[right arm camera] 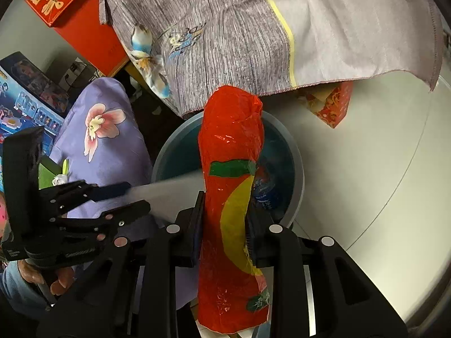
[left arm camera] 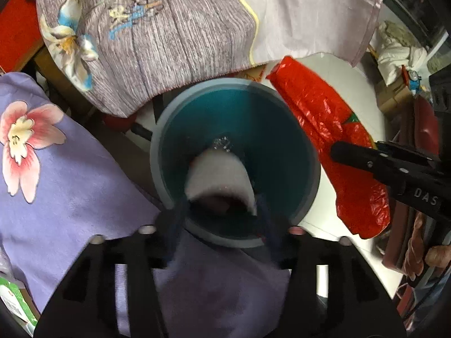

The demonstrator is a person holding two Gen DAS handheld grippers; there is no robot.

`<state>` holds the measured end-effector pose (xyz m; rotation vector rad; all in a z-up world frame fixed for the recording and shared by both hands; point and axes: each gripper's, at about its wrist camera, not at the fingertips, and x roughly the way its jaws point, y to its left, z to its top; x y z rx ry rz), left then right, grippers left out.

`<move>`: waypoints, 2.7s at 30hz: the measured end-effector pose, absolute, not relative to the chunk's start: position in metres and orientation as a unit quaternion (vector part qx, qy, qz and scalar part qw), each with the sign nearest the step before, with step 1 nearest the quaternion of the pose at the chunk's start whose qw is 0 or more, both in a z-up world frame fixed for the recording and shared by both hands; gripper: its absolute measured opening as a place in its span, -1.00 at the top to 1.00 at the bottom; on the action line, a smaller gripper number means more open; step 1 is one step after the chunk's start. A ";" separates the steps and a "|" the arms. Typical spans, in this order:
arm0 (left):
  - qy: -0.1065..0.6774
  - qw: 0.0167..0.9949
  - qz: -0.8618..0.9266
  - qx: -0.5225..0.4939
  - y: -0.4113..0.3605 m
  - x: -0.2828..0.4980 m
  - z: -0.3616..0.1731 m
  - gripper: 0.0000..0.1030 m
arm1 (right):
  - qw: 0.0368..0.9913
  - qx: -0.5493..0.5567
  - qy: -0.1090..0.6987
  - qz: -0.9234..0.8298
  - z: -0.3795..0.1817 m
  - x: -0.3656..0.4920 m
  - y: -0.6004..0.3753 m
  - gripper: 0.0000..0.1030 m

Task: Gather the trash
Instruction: 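Carry the tissue and snack bag over the bin and release the tissue, then open the right gripper to drop the red snack bag into the bin, then move both grippers back to the trash on the tablecloth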

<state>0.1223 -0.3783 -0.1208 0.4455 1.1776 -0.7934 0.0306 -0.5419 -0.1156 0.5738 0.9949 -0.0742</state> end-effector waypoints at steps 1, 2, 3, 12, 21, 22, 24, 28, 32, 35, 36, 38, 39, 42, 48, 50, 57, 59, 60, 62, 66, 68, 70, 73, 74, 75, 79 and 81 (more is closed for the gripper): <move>0.534 0.739 -0.358 0.202 -0.377 0.123 -0.120 -0.19 | 0.838 0.271 0.472 -0.035 -0.117 0.032 -0.542 0.51; 0.535 0.740 -0.357 0.199 -0.375 0.124 -0.119 -0.29 | 0.838 0.271 0.472 -0.034 -0.118 0.033 -0.542 0.51; 0.535 0.741 -0.355 0.196 -0.373 0.125 -0.117 -0.40 | 0.837 0.271 0.474 -0.033 -0.118 0.035 -0.541 0.51; 0.532 0.761 -0.331 0.169 -0.337 0.133 -0.104 -0.75 | 0.831 0.271 0.485 -0.023 -0.127 0.055 -0.537 0.20; 0.526 0.772 -0.320 0.157 -0.316 0.137 -0.094 -0.81 | 0.823 0.268 0.500 -0.017 -0.136 0.084 -0.519 -0.31; 0.527 0.772 -0.319 0.156 -0.314 0.138 -0.094 -0.81 | 0.824 0.268 0.498 -0.020 -0.135 0.084 -0.519 -0.33; 0.526 0.773 -0.318 0.154 -0.311 0.139 -0.093 -0.81 | 0.825 0.267 0.498 -0.021 -0.134 0.087 -0.517 -0.39; 0.525 0.775 -0.319 0.148 -0.304 0.140 -0.090 -0.81 | 0.824 0.264 0.500 -0.029 -0.131 0.088 -0.514 -0.43; 0.524 0.776 -0.320 0.144 -0.298 0.140 -0.087 -0.81 | 0.823 0.263 0.503 -0.035 -0.129 0.088 -0.513 -0.44; 0.523 0.777 -0.320 0.142 -0.292 0.140 -0.085 -0.82 | 0.821 0.263 0.506 -0.037 -0.128 0.089 -0.510 -0.45; 0.521 0.779 -0.319 0.140 -0.289 0.140 -0.084 -0.82 | 0.820 0.262 0.507 -0.037 -0.127 0.089 -0.508 -0.46; 0.521 0.781 -0.317 0.135 -0.285 0.140 -0.082 -0.82 | 0.819 0.261 0.509 -0.037 -0.125 0.090 -0.506 -0.46; 0.521 0.781 -0.317 0.133 -0.283 0.140 -0.082 -0.82 | 0.819 0.260 0.510 -0.037 -0.123 0.090 -0.503 -0.46; 0.521 0.784 -0.313 0.127 -0.274 0.141 -0.080 -0.82 | 0.820 0.255 0.511 -0.035 -0.118 0.090 -0.496 -0.46; 0.518 0.793 -0.302 0.110 -0.252 0.140 -0.072 -0.82 | 0.825 0.237 0.512 -0.027 -0.104 0.091 -0.479 -0.49; 0.516 0.797 -0.298 0.101 -0.242 0.140 -0.069 -0.82 | 0.828 0.227 0.512 -0.023 -0.099 0.092 -0.469 -0.49; 0.505 0.817 -0.268 0.076 -0.188 0.137 -0.059 -0.82 | 0.835 0.193 0.515 0.009 -0.081 0.103 -0.423 -0.49; 0.504 0.822 -0.256 0.068 -0.167 0.136 -0.057 -0.82 | 0.837 0.179 0.517 0.024 -0.076 0.108 -0.402 -0.49; 0.504 0.824 -0.252 0.066 -0.158 0.136 -0.057 -0.82 | 0.837 0.172 0.518 0.030 -0.074 0.111 -0.393 -0.49; 0.499 0.832 -0.237 0.060 -0.135 0.134 -0.053 -0.82 | 0.838 0.156 0.520 0.049 -0.069 0.118 -0.370 -0.49; 0.493 0.843 -0.209 0.041 -0.090 0.134 -0.047 -0.82 | 0.838 0.122 0.525 0.085 -0.060 0.132 -0.322 -0.49; 0.490 0.849 -0.195 0.033 -0.068 0.133 -0.045 -0.82 | 0.835 0.103 0.529 0.108 -0.056 0.141 -0.294 -0.49; 0.486 0.856 -0.177 0.020 -0.041 0.132 -0.042 -0.82 | 0.832 0.086 0.533 0.128 -0.053 0.148 -0.269 -0.49; 0.485 0.861 -0.155 -0.002 -0.003 0.132 -0.041 -0.82 | 0.823 0.055 0.542 0.162 -0.048 0.159 -0.230 -0.49; 0.484 0.862 -0.150 -0.007 0.006 0.131 -0.040 -0.83 | 0.820 0.047 0.544 0.172 -0.048 0.161 -0.219 -0.49; 0.484 0.864 -0.141 -0.015 0.021 0.131 -0.041 -0.83 | 0.814 0.032 0.549 0.188 -0.047 0.166 -0.202 -0.49; 0.483 0.868 -0.115 -0.026 0.059 0.134 -0.043 -0.84 | 0.799 -0.012 0.557 0.227 -0.047 0.180 -0.153 -0.49; 0.482 0.869 -0.103 -0.030 0.075 0.136 -0.045 -0.84 | 0.792 -0.032 0.561 0.238 -0.048 0.188 -0.131 -0.49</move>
